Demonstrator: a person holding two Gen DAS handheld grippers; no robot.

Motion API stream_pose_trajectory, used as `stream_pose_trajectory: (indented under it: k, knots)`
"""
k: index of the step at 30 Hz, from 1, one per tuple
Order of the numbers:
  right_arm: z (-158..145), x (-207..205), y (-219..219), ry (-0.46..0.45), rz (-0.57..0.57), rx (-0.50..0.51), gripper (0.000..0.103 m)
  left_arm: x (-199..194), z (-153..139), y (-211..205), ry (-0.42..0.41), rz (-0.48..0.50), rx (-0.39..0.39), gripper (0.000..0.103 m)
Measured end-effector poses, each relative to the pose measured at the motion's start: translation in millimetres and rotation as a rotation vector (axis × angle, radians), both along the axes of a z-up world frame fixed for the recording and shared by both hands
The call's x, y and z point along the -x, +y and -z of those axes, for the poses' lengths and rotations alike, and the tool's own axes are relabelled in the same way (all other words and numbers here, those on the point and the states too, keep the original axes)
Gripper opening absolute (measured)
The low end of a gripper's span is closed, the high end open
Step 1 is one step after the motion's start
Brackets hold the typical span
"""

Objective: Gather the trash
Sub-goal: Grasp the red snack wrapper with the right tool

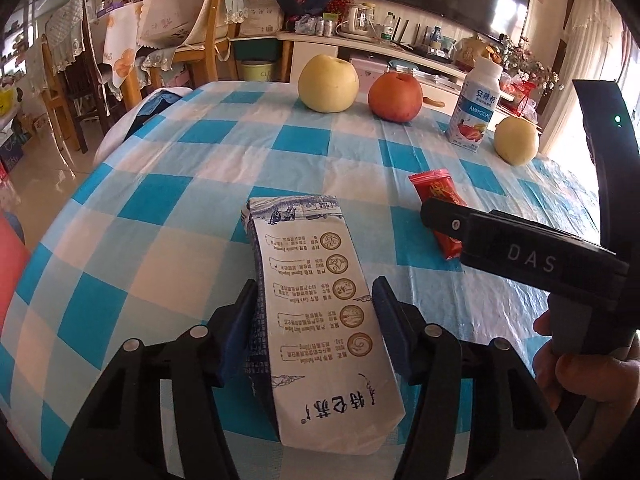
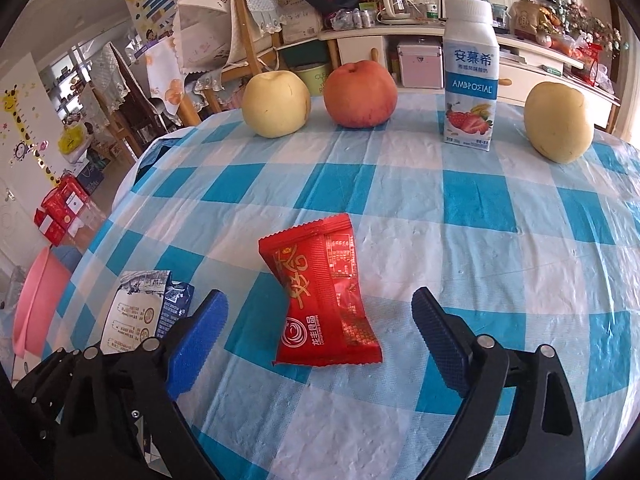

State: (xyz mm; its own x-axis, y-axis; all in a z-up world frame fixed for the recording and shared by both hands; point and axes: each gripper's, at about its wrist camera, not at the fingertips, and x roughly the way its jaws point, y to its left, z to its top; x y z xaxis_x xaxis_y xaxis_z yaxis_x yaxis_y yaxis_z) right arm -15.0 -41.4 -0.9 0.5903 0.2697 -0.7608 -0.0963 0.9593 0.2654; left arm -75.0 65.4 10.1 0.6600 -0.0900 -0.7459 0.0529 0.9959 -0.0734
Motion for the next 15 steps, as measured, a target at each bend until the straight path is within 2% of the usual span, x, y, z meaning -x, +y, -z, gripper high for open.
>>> stream_pose_trajectory:
  k: [5, 7, 10, 15]
  knots:
    - [1.6, -2.5, 7.7, -0.003, -0.014, 0.024, 0.082, 2.8, -9.0, 5.1, -0.034, -0.002, -0.007, 0.059]
    - [1.6, -3.7, 10.7, -0.003, -0.016, 0.045, 0.069, 4.1, -11.7, 5.6, -0.049, -0.001, -0.023, 0.059]
    - [1.3, -3.6, 14.8, -0.003, -0.027, 0.068, 0.061, 5.1, -14.7, 8.8, -0.062, -0.002, -0.031, 0.059]
    - [1.8, -2.4, 14.9, -0.003, -0.029, 0.076, 0.042, 6.5, -18.8, 14.7, -0.086, -0.014, -0.046, 0.059]
